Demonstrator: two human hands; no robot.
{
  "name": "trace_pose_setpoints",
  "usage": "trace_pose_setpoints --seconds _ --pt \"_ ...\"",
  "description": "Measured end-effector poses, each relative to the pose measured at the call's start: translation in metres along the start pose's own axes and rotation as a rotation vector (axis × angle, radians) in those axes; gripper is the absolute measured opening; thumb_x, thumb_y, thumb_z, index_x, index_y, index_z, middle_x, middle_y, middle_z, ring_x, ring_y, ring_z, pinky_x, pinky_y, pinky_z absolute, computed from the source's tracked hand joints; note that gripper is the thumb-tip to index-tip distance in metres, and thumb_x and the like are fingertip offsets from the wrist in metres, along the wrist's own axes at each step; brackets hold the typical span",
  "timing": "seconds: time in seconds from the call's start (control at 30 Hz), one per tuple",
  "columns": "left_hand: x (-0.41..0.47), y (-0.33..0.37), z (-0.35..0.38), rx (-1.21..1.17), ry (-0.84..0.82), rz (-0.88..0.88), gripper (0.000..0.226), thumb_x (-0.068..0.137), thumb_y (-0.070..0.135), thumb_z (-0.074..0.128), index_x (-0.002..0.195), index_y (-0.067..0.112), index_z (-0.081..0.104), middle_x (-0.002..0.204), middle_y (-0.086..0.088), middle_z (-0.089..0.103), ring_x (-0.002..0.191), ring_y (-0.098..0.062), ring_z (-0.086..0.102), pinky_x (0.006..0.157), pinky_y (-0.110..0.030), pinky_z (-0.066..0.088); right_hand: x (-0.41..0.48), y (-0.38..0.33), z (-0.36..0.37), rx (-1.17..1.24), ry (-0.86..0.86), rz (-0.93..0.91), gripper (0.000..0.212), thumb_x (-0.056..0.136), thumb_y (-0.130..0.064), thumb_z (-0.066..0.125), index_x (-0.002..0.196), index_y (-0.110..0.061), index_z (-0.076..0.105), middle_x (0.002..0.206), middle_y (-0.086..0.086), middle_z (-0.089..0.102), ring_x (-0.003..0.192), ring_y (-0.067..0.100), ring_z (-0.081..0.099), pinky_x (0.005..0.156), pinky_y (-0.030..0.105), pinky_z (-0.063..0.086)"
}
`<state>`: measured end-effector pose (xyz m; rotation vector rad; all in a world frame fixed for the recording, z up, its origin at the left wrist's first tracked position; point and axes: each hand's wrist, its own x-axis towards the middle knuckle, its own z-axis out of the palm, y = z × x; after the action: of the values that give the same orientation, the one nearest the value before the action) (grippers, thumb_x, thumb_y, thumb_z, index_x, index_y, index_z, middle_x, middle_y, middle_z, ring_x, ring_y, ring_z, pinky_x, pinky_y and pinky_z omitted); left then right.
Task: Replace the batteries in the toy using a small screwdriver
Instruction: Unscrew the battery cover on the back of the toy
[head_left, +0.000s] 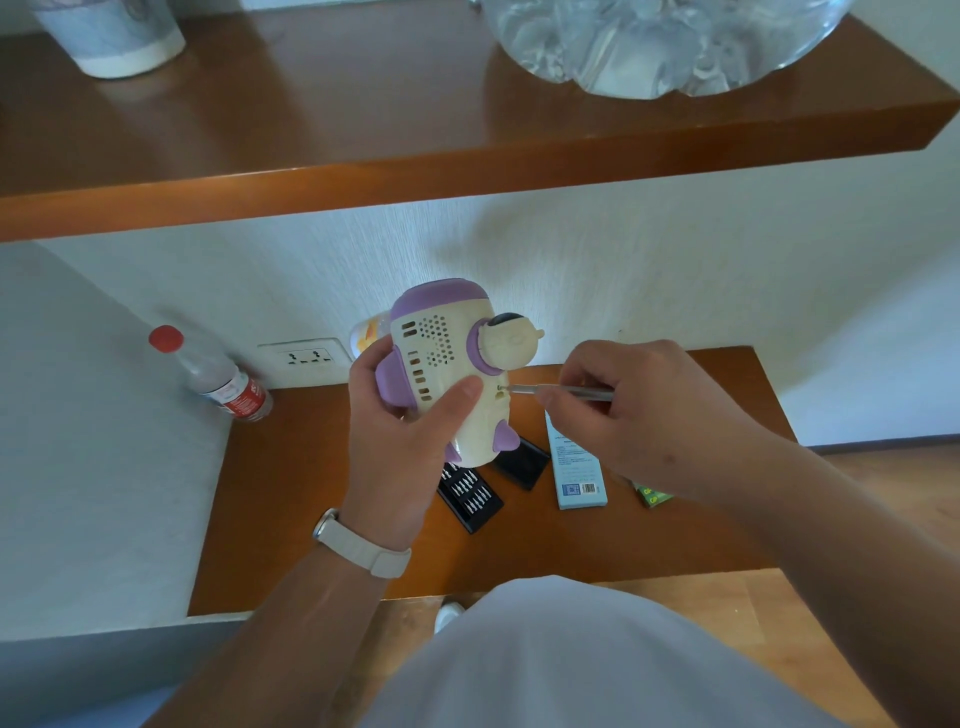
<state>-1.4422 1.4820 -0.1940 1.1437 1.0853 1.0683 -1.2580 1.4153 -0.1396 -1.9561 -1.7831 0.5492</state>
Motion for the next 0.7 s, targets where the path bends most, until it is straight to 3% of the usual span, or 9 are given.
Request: trace_pose_setpoints --seconds 0.07,0.2,0.43,0.53,0.6,0.7 --pt "0.0 0.0 0.0 0.005 0.0 0.001 0.064 0.064 0.032 0.078 0.118 0.042 0.045 0.117 0.007 0.063 0.113 -0.02 0.065 0.073 -0.03 0.062 0.0 0.002 0.001 -0.035 -0.001 0.002 0.035 0.091 -0.048 0.049 0.082 -0.017 0.063 0.064 0.002 0.063 0.057 0.02 0.062 0.046 0.021 0.04" --pt "0.0 -0.003 0.001 0.0 0.001 0.001 0.059 0.072 0.025 0.078 0.117 0.042 0.045 0.112 0.011 0.063 0.106 -0.014 0.066 0.068 -0.025 0.06 0.0 0.003 0.001 -0.06 -0.002 0.027 0.028 0.097 -0.039 0.052 0.081 -0.017 0.062 0.065 0.0 0.061 0.06 0.019 0.063 0.046 0.013 0.032" --pt "0.001 -0.009 -0.001 -0.006 0.021 -0.022 0.052 0.083 0.013 0.076 0.113 0.043 0.045 0.107 0.014 0.062 0.102 -0.01 0.066 0.069 -0.024 0.06 -0.001 0.008 0.002 0.027 0.033 0.057 0.025 0.094 -0.037 0.056 0.075 -0.02 0.059 0.059 -0.001 0.057 0.052 0.015 0.056 0.046 0.022 0.036" --pt "0.002 -0.011 -0.003 -0.026 0.028 -0.041 0.052 0.083 0.011 0.076 0.113 0.041 0.046 0.107 0.014 0.063 0.099 -0.004 0.068 0.069 -0.023 0.059 -0.003 0.014 0.004 0.146 0.034 0.099 0.023 0.092 -0.04 0.055 0.074 -0.026 0.06 0.056 -0.007 0.055 0.049 0.003 0.052 0.045 0.014 0.034" --pt "0.003 -0.013 -0.005 -0.044 0.043 -0.057 0.052 0.083 0.011 0.075 0.115 0.04 0.046 0.106 0.013 0.063 0.096 0.001 0.068 0.067 -0.021 0.059 -0.004 0.016 0.008 0.285 0.021 0.16 0.024 0.092 -0.042 0.053 0.074 -0.028 0.06 0.058 -0.011 0.057 0.053 -0.001 0.053 0.052 0.015 0.039" --pt "0.005 -0.015 -0.012 -0.071 0.071 -0.102 0.053 0.084 0.013 0.075 0.123 0.035 0.045 0.11 0.008 0.062 0.101 -0.011 0.068 0.067 -0.022 0.059 -0.006 0.021 0.016 0.496 -0.018 0.252 0.028 0.096 -0.039 0.053 0.074 -0.027 0.065 0.053 -0.014 0.052 0.05 -0.002 0.049 0.064 0.024 0.041"
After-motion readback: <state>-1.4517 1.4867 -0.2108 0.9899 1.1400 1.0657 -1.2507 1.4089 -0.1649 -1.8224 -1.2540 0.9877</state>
